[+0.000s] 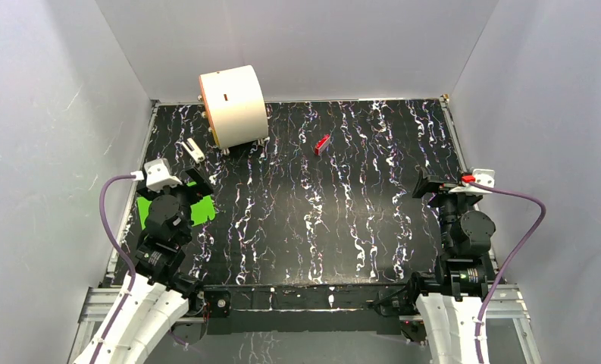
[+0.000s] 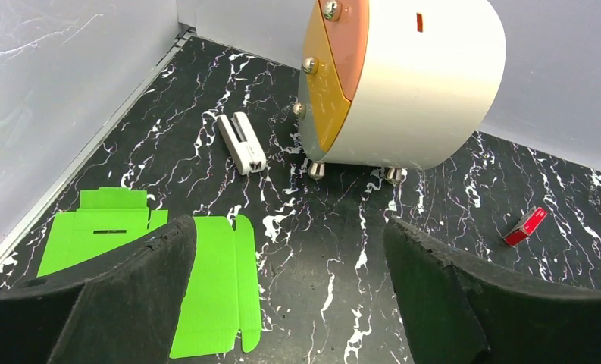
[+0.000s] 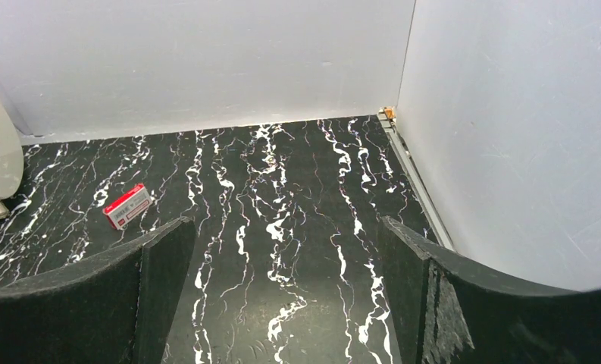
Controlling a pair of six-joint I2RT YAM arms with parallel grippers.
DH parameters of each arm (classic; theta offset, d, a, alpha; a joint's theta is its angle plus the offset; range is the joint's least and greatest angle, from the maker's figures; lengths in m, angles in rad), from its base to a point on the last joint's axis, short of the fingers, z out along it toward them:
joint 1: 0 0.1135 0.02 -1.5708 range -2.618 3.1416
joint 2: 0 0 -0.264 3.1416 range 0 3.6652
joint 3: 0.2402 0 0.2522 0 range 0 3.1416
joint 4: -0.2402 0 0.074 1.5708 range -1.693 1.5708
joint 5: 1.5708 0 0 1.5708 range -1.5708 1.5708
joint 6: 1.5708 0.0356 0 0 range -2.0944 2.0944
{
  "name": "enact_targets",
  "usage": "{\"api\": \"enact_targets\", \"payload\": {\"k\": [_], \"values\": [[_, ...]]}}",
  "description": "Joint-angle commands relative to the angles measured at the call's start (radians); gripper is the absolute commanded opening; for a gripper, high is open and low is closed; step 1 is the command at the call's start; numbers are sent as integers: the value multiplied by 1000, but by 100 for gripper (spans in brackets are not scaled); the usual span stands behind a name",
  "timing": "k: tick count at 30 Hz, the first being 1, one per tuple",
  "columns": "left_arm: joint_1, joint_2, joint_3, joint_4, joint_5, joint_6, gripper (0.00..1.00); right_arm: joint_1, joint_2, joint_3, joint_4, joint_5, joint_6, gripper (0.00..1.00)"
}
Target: Fold the paper box
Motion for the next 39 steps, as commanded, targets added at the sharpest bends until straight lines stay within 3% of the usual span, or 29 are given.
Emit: {"api": "enact_targets", "payload": {"k": [1, 9, 18, 21, 27, 39], "values": [[8, 10, 33, 34, -30, -16, 91, -8, -18, 0, 65, 3, 0, 98], [17, 110, 43, 39, -46, 1, 91, -8, -33, 0, 66, -3, 7, 98], [17, 390, 137, -91, -87, -57, 91, 29, -65, 0, 63, -12, 11, 98], [32, 498, 148, -103, -117, -72, 95, 33, -95, 3, 49, -41, 14, 98], [268, 678, 213, -161, 107, -235, 98, 54, -124, -5, 53, -3, -4, 98], [457, 955, 284, -135, 257, -308, 98, 100, -157, -2, 43, -17, -7, 98]]}}
